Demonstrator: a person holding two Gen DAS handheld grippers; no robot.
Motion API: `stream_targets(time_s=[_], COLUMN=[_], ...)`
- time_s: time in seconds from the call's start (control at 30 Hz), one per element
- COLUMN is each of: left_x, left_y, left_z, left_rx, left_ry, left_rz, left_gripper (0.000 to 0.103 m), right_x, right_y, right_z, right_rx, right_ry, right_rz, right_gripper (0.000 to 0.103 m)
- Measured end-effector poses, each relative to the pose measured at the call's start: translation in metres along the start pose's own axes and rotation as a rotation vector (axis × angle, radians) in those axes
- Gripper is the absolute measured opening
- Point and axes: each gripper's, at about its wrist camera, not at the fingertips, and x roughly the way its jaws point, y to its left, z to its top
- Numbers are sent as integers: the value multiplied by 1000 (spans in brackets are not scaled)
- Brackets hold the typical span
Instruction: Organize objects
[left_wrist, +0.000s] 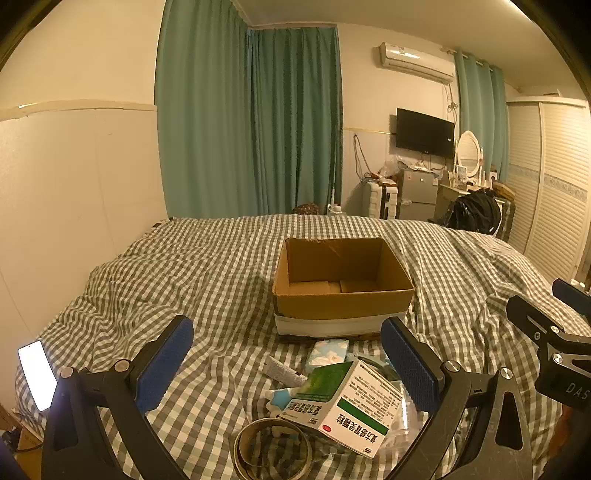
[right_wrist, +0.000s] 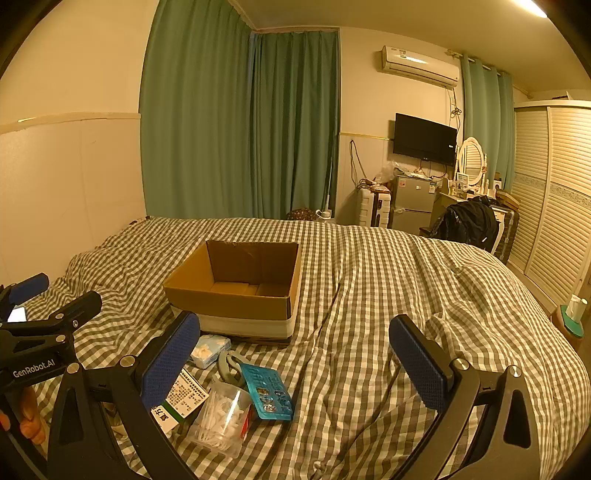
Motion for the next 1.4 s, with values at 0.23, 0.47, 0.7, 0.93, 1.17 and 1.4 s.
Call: stream_targets(time_s=[0.23, 0.47, 0.7, 0.93, 1.17, 1.4], left_x=[0, 1, 2, 1, 1, 1], left_y=[-2, -2, -2, -2, 0, 3], left_z=[0, 1, -1, -3, -7, -5], left_rx=[4, 5, 5, 8, 21, 26], left_ry=[4, 11, 15, 13, 19, 33], left_rz=[-4, -2, -10, -8, 4, 22], left_gripper=[103, 103, 103, 103, 103, 103], right_x=[0, -1, -1, -1, -1, 0], right_y=[-1, -1, -1, 1, 4, 3], right_z=[-1, -1, -1, 0, -2, -3], right_rx=[5, 1, 5, -2, -12, -15], right_ry=[-2, 3, 0, 3, 3, 9], right_rz=[-2, 4, 5, 2, 10, 23], right_gripper=[103, 103, 103, 103, 103, 103])
